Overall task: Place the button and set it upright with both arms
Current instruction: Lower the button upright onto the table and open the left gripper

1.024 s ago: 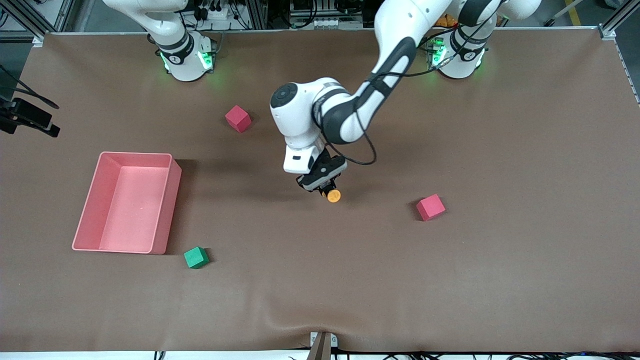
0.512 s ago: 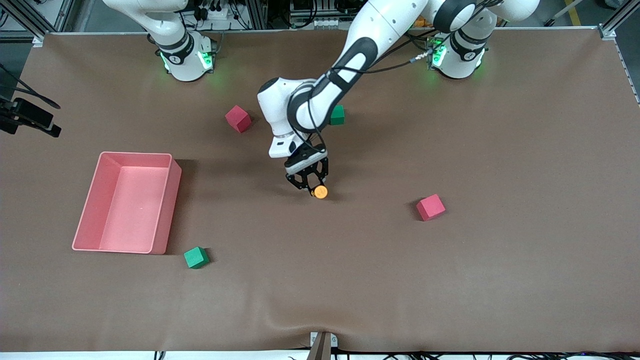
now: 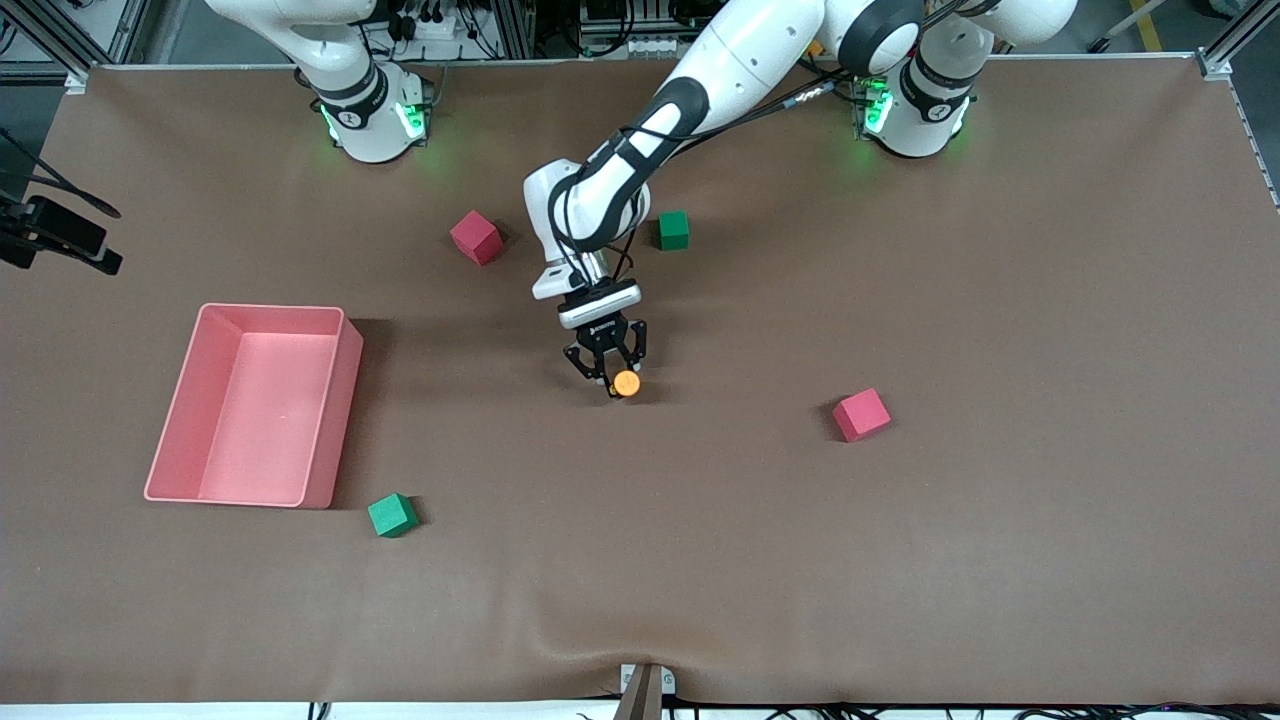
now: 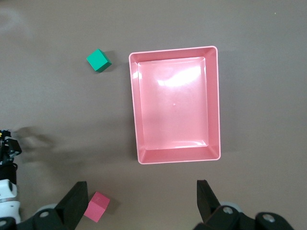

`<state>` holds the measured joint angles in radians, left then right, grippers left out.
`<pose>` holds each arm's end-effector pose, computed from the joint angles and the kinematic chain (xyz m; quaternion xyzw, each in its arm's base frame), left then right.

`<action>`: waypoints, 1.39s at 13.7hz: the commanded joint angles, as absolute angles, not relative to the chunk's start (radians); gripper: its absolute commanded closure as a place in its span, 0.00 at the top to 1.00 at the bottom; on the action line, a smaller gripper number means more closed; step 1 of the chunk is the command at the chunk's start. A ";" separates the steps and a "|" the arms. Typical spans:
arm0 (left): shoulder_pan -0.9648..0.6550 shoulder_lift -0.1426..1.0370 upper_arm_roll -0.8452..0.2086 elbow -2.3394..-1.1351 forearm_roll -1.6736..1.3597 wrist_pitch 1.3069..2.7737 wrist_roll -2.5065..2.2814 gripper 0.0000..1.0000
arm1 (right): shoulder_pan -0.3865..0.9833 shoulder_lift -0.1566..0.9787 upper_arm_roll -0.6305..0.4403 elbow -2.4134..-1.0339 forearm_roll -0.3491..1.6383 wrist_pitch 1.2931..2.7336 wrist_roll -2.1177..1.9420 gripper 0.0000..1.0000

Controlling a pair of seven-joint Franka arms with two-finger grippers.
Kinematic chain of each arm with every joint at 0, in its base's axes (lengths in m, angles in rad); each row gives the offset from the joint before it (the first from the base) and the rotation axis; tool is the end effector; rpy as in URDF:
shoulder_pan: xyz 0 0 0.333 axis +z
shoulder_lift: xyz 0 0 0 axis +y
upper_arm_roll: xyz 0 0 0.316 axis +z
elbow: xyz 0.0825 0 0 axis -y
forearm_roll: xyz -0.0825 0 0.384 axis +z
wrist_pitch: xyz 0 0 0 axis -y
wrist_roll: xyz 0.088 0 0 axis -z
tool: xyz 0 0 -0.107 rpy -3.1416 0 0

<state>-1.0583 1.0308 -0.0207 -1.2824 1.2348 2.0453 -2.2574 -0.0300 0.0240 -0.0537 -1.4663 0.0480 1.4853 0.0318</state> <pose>0.3952 -0.6200 0.1257 -0.8588 -0.1798 -0.4756 0.0623 0.5522 -0.0404 0.6527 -0.9982 0.0557 0.0019 0.0233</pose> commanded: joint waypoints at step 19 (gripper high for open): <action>-1.206 0.919 -0.023 -1.267 0.887 2.002 -2.345 1.00 | -0.021 0.015 -0.057 -1.477 0.032 1.493 0.040 1.00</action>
<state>-1.1997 1.0070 -0.0238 -1.2390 0.9626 2.0183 -2.3232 -0.0222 0.0240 -0.0567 -1.4670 0.0430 1.4912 0.0317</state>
